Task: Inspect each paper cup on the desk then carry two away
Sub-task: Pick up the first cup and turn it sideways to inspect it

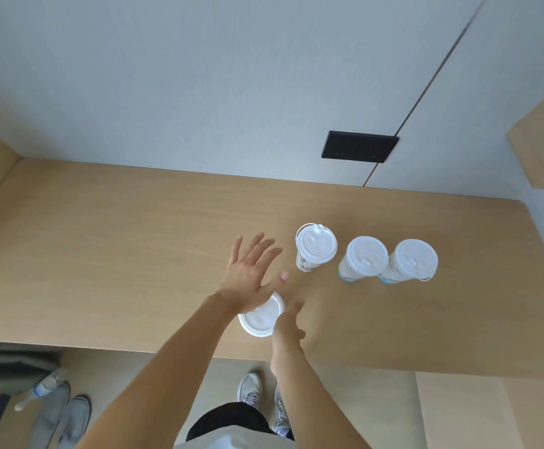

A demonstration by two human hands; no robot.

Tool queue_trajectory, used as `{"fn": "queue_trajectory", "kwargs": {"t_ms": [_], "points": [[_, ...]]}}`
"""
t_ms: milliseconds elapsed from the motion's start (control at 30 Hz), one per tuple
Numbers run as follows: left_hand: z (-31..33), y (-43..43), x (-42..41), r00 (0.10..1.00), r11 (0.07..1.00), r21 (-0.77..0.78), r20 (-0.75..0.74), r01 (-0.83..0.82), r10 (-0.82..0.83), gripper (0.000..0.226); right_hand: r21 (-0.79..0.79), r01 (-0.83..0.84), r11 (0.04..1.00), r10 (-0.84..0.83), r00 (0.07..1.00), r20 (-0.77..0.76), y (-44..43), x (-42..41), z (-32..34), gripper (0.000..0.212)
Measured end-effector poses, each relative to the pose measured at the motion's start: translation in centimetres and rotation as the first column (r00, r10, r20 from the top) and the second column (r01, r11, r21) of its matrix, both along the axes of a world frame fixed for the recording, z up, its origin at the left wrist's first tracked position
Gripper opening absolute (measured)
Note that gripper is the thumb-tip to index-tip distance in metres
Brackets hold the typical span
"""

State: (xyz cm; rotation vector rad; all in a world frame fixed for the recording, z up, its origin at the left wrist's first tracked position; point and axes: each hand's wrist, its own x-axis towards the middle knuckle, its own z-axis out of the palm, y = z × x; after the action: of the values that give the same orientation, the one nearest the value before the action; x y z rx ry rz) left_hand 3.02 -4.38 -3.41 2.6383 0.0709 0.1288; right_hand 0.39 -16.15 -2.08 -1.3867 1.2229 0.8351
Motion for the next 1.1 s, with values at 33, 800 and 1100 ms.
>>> {"fn": "queue_trajectory", "kwargs": {"t_ms": [33,800,1100], "points": [[0.2,0.1,-0.2,0.999,1.000,0.012,0.036,-0.010,0.010,0.078,-0.002,-0.020,1.000,0.020,1.000,0.020,-0.3,0.1,-0.1,0.115],[-0.2,-2.6,-4.4,0.779,0.798,-0.080,-0.293,-0.597,0.554,0.084,-0.485,-0.300,0.822,0.518,0.749,0.414,1.6,2.6,-1.3,0.075],[0.6,1.2,-4.4,0.957,0.923,-0.280,0.041,-0.265,0.287,0.079,-0.197,-0.223,0.955,0.286,0.870,0.401,-0.3,1.1,1.5,0.077]]}}
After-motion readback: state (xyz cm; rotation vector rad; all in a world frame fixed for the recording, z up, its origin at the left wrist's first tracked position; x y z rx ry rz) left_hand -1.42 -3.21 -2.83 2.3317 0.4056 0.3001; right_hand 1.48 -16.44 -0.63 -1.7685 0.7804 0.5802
